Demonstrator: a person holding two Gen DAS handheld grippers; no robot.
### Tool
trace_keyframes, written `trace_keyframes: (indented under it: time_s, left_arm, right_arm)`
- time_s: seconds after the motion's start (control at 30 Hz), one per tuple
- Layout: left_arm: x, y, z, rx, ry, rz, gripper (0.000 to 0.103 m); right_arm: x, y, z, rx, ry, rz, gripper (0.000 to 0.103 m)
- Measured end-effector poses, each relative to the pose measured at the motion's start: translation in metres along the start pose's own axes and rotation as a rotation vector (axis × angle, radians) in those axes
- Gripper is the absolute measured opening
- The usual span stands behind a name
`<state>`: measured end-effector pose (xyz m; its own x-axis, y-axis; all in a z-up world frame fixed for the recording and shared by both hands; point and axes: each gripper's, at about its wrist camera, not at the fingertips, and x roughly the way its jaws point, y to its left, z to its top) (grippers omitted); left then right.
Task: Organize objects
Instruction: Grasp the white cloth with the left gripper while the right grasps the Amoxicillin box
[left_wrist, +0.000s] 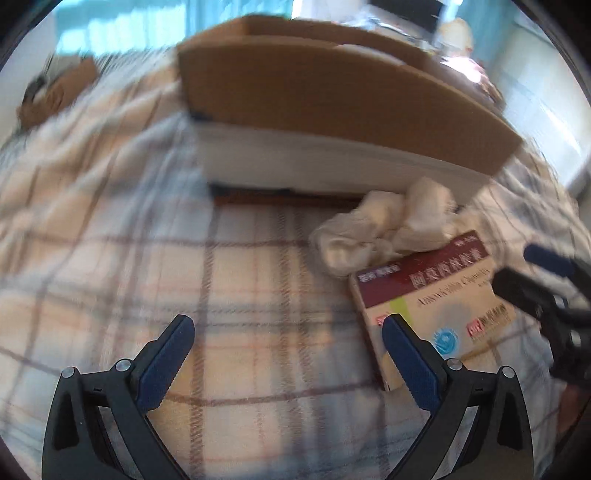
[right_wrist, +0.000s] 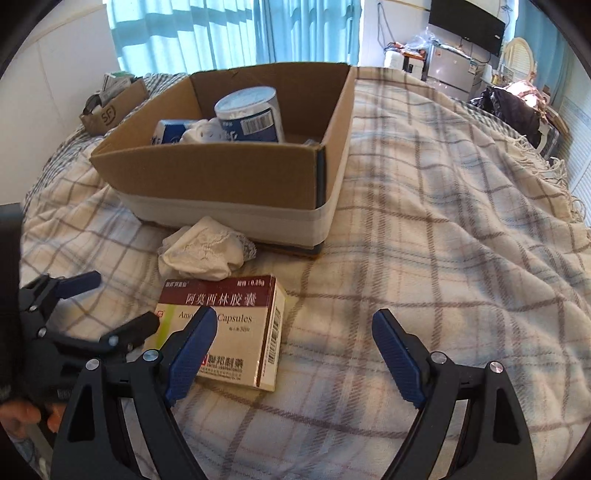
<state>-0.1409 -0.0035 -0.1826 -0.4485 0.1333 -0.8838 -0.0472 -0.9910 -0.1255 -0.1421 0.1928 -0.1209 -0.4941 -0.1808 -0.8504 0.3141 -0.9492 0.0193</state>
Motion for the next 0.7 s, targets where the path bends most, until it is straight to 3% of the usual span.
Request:
trace_keyframes:
  time_s: [0.3, 0.33, 0.37, 0.43, 0.47, 0.5, 0.63, 0.7]
  left_arm:
    - [0.003, -0.003, -0.002, 0.012, -0.002, 0.063, 0.103]
    - [0.005, -0.001, -0.001, 0.005, 0.005, 0.096, 0.103]
    - [0.018, -0.004, -0.003, 0.042, 0.069, 0.172, 0.103]
    - [0.021, -0.012, -0.005, 0.077, 0.061, 0.198, 0.103]
    - [0.019, -0.014, -0.005, 0.081, 0.054, 0.193, 0.103]
    - [0.017, -0.015, -0.005, 0.083, 0.05, 0.188, 0.103]
    - [0.011, -0.013, -0.005, 0.064, 0.04, 0.175, 0.103]
    - [0.004, -0.014, -0.005, 0.061, 0.017, 0.155, 0.103]
  right_arm:
    - [0.015, 0.015, -0.005, -0.036, 0.07, 0.095, 0.086]
    - [0.017, 0.016, -0.006, -0.035, 0.083, 0.121, 0.086]
    - [0.02, 0.018, -0.007, -0.031, 0.102, 0.149, 0.085]
    - [0.027, 0.021, -0.01, -0.03, 0.134, 0.181, 0.074]
    - [0.026, 0.023, -0.01, -0.031, 0.124, 0.177, 0.074]
    - [0.023, 0.023, -0.01, -0.032, 0.111, 0.178, 0.072]
    - [0.002, 0.01, -0.005, 0.03, 0.025, 0.217, 0.042]
    - [-0.012, 0.001, -0.003, 0.068, -0.018, 0.247, 0.037]
